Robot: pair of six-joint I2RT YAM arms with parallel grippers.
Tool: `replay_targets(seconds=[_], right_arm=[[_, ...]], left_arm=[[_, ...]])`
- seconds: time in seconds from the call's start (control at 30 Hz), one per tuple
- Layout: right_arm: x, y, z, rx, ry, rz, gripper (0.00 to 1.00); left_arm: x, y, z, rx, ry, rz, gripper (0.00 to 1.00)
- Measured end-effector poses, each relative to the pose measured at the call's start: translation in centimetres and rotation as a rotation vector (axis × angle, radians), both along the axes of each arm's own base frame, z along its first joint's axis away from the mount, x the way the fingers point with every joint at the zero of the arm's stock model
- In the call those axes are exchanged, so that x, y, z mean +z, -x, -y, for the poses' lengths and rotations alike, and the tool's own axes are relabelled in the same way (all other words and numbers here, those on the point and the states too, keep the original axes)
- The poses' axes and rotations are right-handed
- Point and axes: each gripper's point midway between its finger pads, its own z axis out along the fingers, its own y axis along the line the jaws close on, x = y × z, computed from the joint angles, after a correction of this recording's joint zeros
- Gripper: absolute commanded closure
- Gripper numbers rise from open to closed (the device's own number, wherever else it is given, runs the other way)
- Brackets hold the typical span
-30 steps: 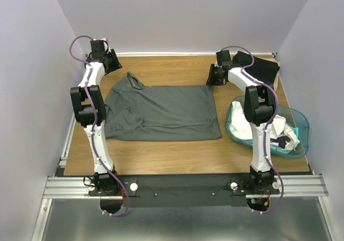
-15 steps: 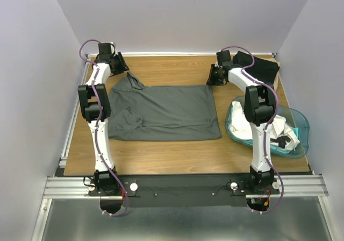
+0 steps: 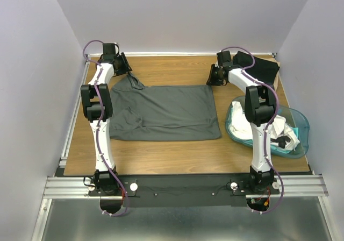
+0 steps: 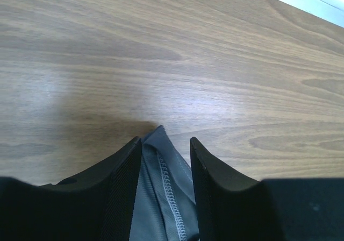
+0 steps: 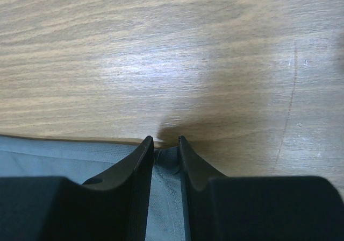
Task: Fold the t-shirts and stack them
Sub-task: Fold the tshirt
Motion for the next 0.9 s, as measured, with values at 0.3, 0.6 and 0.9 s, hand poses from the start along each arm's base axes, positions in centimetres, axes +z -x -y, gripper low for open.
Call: replay_targets(seconds=[0.3,0.6,0.9], right_arm=[[0.0,0.1,0.0,-0.002,-0.003,0.003,0.69],[-0.1,0.4,0.0,-0.003,-0.007,-0.008,0.96],[-0.1,0.5,0.0,-0.007,-0.008,-0.016,1.00]], left_arm=[[-0.8,0.3,-0.6,0.031,-0.026,-0.021,0.63],[-1.4,0.4,0.7,0.012,-0.021,-0.032,1.00],[-0.7,0.0,1.4,0.006,0.017,-0.010,1.00]])
